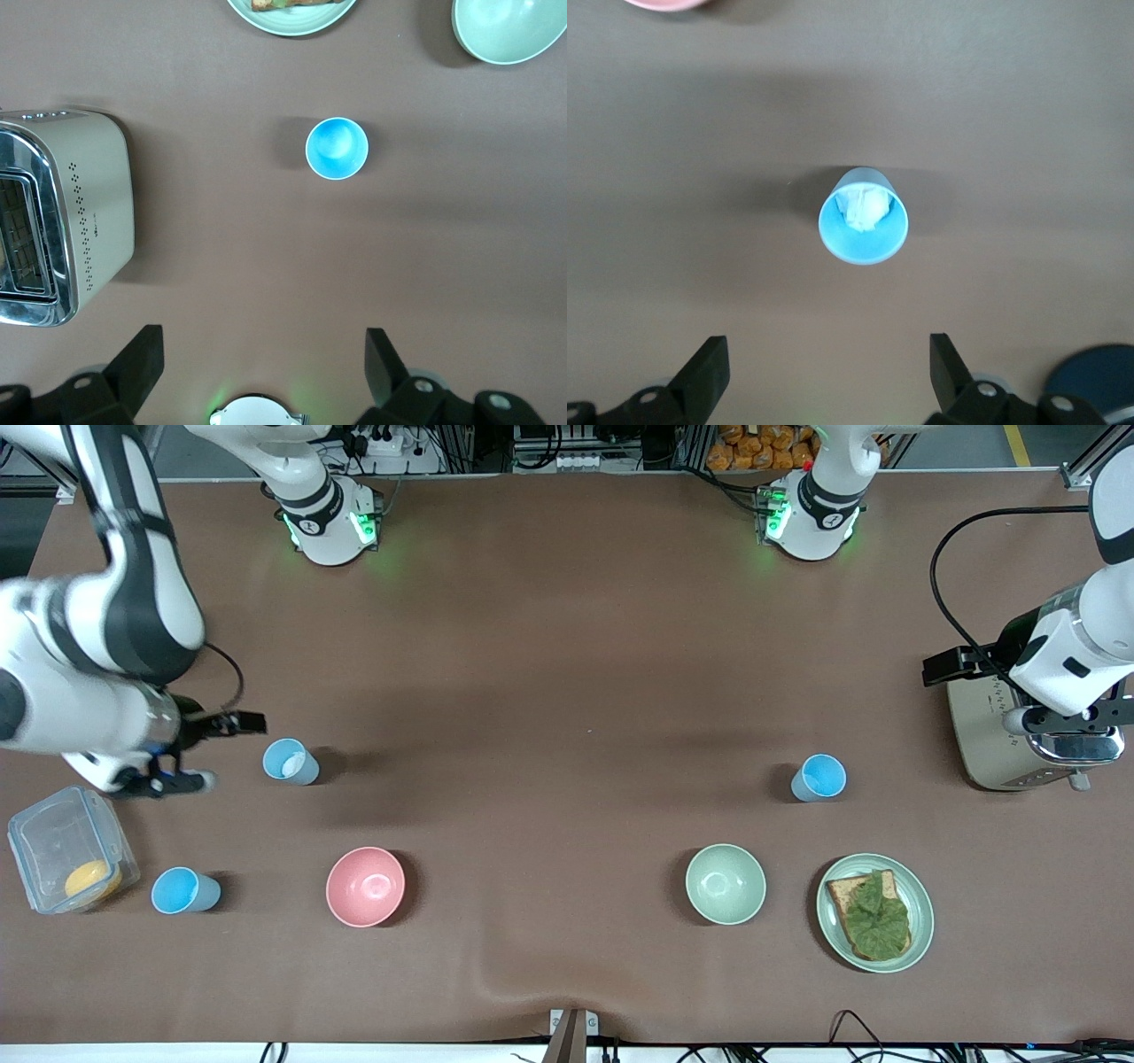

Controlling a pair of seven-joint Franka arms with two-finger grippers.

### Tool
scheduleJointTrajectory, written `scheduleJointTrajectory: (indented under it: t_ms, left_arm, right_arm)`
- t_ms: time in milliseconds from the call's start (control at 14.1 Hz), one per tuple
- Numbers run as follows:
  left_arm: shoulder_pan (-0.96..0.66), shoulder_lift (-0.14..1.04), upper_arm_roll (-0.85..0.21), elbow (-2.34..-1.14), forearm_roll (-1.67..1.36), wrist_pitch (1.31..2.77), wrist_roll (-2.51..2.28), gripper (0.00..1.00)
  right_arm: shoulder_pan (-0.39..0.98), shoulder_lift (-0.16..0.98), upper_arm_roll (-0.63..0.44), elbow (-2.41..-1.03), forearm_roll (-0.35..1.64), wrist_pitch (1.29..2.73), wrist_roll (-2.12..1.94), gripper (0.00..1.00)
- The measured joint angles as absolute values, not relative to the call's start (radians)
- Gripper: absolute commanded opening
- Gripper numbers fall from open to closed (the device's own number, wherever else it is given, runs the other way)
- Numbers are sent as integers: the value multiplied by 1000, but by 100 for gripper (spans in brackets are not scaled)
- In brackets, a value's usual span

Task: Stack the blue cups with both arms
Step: 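Move the right gripper down to a light-blue paper cup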

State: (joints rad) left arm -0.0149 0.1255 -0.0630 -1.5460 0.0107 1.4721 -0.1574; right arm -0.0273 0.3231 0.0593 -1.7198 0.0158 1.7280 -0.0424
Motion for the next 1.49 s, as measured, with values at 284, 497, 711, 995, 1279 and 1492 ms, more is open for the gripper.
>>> scheduleJointTrajectory:
  t_ms: [284,497,711,995,1279,1492]
  left_arm:
    - [-18,143,-64,-1547,11,1471,-157,100]
    - [-25,176,-64,-1548,11,1472,-157,100]
    - [-27,202,-65,-1547,11,1481,-157,100]
    - [-27,216,-65,-1547,11,1487,-157,100]
    - [-27,244,-67,-1549,11,1513,-157,100]
    - [-28,269,-69,-1565,11,1564,-157,100]
  right_arm:
    - [-32,477,57,-1724,62,1814,-42,100]
    - [-40,532,52,-1725,103,1823,-42,100]
    - [-57,570,49,-1725,132,1824,-41,45]
    - [-82,604,48,-1725,169,1825,-42,19]
    - [-84,604,50,-1714,175,1817,-42,0]
    - [-84,600,48,-1707,174,1803,-40,0]
